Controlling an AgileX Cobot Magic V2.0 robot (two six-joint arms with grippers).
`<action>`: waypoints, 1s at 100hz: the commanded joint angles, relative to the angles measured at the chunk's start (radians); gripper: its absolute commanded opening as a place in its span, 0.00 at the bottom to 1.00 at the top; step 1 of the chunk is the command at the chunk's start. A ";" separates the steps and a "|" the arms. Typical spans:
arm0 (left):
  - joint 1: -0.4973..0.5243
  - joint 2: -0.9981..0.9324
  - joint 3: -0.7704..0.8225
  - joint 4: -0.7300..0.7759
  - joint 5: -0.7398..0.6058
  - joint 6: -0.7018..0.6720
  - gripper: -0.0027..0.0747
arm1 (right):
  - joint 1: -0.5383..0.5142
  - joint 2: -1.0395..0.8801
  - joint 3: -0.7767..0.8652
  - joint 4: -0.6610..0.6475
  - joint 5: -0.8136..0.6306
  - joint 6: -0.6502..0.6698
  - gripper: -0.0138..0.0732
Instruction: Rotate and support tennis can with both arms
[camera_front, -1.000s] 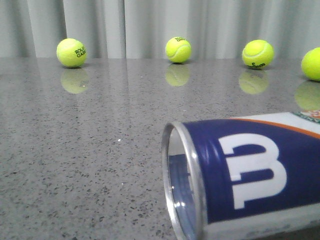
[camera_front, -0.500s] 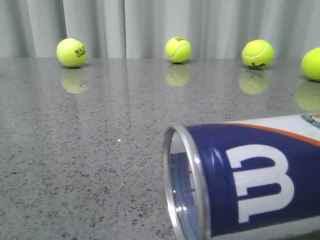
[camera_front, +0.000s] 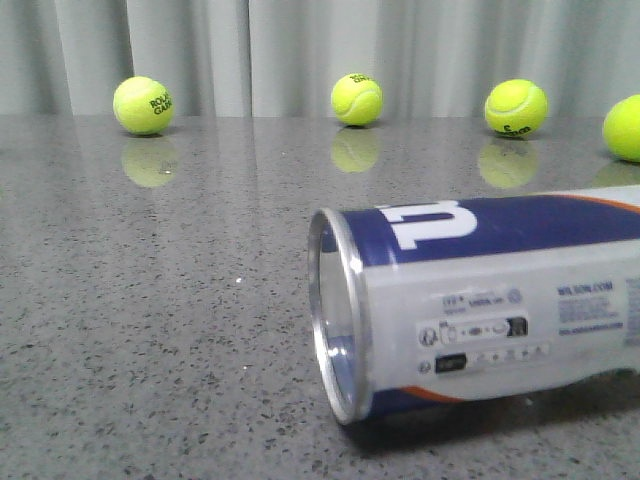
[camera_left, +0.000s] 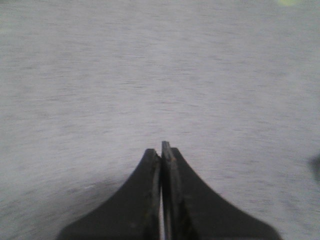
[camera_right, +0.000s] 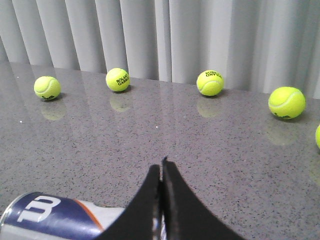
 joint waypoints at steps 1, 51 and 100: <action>0.002 0.050 -0.042 -0.242 -0.020 0.147 0.01 | -0.005 0.011 -0.023 -0.006 -0.071 -0.004 0.09; 0.002 0.411 -0.042 -0.872 0.226 0.532 0.54 | -0.005 0.011 -0.023 -0.006 -0.070 -0.004 0.09; -0.139 0.741 -0.150 -0.966 0.275 0.540 0.54 | -0.005 0.011 -0.023 -0.006 -0.070 -0.004 0.09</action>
